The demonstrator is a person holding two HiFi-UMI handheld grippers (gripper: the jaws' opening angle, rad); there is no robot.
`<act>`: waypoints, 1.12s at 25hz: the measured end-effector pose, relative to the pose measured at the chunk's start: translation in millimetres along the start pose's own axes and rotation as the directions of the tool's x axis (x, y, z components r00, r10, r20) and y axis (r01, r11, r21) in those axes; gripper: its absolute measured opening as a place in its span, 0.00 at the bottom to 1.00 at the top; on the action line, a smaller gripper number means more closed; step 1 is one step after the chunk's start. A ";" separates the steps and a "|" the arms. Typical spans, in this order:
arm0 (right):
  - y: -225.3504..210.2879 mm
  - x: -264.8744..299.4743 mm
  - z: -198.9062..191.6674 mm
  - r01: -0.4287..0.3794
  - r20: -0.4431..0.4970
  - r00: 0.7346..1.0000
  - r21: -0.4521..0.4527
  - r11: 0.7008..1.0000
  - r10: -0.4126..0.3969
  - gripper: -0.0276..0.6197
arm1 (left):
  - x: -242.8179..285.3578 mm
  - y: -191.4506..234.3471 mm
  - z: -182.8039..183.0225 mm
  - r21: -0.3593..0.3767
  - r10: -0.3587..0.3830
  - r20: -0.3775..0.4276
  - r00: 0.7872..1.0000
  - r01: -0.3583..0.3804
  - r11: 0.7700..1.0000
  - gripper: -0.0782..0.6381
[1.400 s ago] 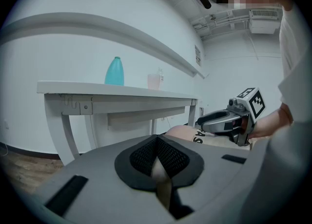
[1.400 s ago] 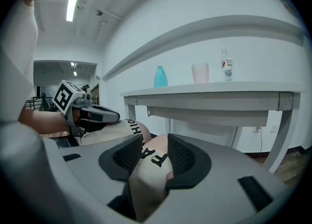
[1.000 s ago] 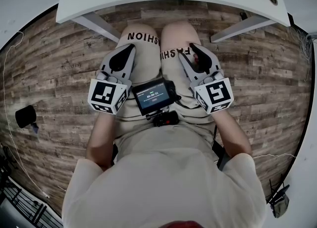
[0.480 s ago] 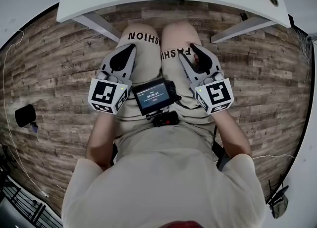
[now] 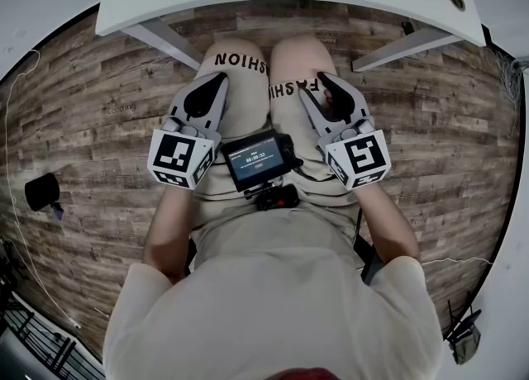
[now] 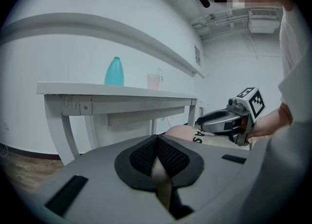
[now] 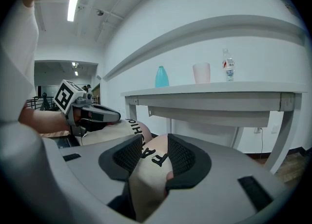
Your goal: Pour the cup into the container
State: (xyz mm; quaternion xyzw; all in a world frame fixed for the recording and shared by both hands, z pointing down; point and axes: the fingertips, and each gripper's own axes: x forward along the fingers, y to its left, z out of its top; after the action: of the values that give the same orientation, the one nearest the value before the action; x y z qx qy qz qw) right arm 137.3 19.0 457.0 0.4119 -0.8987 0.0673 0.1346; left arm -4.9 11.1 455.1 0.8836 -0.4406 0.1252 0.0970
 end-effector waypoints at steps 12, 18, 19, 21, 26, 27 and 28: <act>1.2 1.0 -1.6 -0.001 -0.008 1.000 -0.012 1.000 0.000 0.30 | 0.2 0.2 -1.0 -0.002 0.000 0.000 1.000 0.000 1.000 0.12; 1.4 0.7 -1.2 0.000 -0.010 1.000 -0.011 1.000 0.000 0.30 | -0.4 0.0 -0.1 -0.002 0.000 0.001 1.000 0.000 1.000 0.12; 1.3 0.8 -1.2 0.000 -0.010 1.000 -0.010 1.000 0.000 0.30 | -0.3 0.1 0.1 -0.002 0.000 0.001 1.000 0.000 1.000 0.12; 0.9 0.9 -1.2 0.000 -0.009 1.000 -0.008 1.000 0.000 0.30 | -0.1 0.1 -0.1 -0.002 0.000 0.001 1.000 0.000 1.000 0.12; 1.0 0.7 -2.2 0.001 -0.009 1.000 -0.007 1.000 -0.001 0.30 | -0.3 0.0 -0.9 -0.002 0.001 0.001 1.000 -0.001 1.000 0.12; 1.0 0.8 -2.3 0.002 -0.008 1.000 -0.007 1.000 -0.002 0.30 | -0.3 0.1 -1.1 -0.002 0.001 0.002 1.000 -0.001 1.000 0.12; 1.0 0.9 -2.3 0.002 -0.008 1.000 -0.007 1.000 -0.002 0.30 | -0.2 0.1 -1.3 -0.003 0.000 0.002 1.000 0.000 1.000 0.12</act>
State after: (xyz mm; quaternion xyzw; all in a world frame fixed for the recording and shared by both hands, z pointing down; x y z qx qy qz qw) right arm 136.4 19.6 459.5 0.4121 -0.8980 0.0658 0.1394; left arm -5.3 11.6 456.3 0.8836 -0.4409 0.1238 0.0978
